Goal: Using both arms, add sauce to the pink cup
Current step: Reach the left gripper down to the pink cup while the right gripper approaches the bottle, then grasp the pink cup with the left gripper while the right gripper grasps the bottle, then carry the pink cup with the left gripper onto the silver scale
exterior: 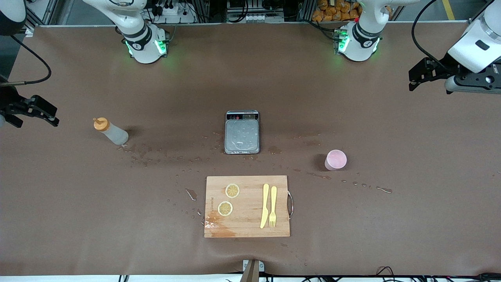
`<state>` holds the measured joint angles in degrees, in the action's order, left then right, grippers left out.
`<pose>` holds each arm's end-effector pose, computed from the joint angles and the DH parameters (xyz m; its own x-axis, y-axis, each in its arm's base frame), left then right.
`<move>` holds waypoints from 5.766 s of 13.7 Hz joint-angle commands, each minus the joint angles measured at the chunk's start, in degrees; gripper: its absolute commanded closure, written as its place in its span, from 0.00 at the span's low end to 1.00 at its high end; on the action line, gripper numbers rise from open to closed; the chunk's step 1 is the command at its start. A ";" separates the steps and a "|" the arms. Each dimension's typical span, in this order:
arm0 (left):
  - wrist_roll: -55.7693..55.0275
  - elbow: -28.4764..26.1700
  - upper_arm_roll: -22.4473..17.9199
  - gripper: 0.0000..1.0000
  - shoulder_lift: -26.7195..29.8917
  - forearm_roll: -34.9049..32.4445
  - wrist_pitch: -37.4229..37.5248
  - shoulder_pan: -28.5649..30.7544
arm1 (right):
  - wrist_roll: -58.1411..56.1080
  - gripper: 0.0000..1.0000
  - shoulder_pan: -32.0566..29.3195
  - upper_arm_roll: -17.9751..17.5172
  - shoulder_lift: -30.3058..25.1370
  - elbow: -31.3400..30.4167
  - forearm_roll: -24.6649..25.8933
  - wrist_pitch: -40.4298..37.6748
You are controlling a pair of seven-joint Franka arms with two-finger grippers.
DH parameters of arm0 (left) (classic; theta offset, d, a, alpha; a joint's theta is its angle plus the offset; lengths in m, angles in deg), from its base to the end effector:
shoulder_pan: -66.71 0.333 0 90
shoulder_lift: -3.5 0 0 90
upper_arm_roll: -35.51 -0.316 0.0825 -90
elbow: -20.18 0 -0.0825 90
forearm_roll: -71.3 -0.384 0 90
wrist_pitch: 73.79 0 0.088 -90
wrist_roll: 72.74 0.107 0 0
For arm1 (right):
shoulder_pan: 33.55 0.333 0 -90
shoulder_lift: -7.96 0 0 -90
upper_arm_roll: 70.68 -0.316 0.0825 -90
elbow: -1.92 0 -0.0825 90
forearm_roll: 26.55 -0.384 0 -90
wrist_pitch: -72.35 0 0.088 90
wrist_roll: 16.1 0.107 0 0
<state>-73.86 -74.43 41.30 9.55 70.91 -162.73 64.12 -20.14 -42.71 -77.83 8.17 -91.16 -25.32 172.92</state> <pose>0.5135 -0.0779 0.6414 0.9920 -0.1258 0.0064 -0.1256 -0.9919 -0.0173 0.5722 -0.0221 0.6141 0.9914 0.0396 0.1249 0.0361 -0.9989 0.0298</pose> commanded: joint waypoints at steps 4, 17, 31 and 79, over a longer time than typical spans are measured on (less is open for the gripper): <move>0.07 0.48 0.54 0.00 0.71 1.35 1.49 0.48 | -0.36 0.00 -0.95 -0.58 -0.56 -0.53 -1.06 0.15; -0.98 0.04 0.81 0.00 -9.47 7.41 -3.51 -0.48 | 0.25 0.00 -1.12 -0.49 -0.39 -0.44 -0.97 -0.91; -8.99 -7.17 8.19 0.00 -25.30 -1.72 -24.35 -0.14 | 18.88 0.00 -12.88 -0.49 3.65 -0.27 -10.70 -13.63; -40.60 -8.23 20.41 1.00 -28.47 -0.94 -38.77 -3.54 | 35.33 0.00 -30.04 -0.58 44.00 -7.74 -38.85 -11.98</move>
<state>-110.08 -84.65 61.51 -18.67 70.49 -202.77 63.10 15.92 -73.60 -78.42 52.64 -98.04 -62.92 160.33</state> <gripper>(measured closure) 0.960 0.000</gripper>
